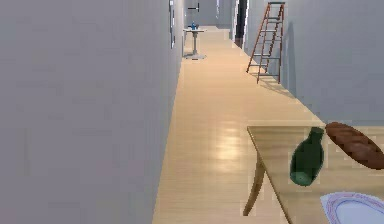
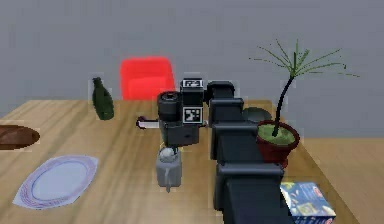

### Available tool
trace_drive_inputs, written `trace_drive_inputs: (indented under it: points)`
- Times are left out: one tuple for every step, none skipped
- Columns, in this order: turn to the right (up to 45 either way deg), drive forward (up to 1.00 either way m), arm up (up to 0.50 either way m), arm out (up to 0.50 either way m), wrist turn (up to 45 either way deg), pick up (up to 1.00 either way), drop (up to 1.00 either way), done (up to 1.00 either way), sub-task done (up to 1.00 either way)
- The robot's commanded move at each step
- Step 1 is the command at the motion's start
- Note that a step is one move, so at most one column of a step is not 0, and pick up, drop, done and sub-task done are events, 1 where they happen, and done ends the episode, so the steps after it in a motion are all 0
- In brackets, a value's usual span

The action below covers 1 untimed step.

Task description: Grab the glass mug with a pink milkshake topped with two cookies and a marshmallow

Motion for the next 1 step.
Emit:
trace_drive_inputs:
  points:
    - [0.0, 0.0, -0.3, 0.0, 0.0, 0.0, 0.0, 0.0, 0.0]
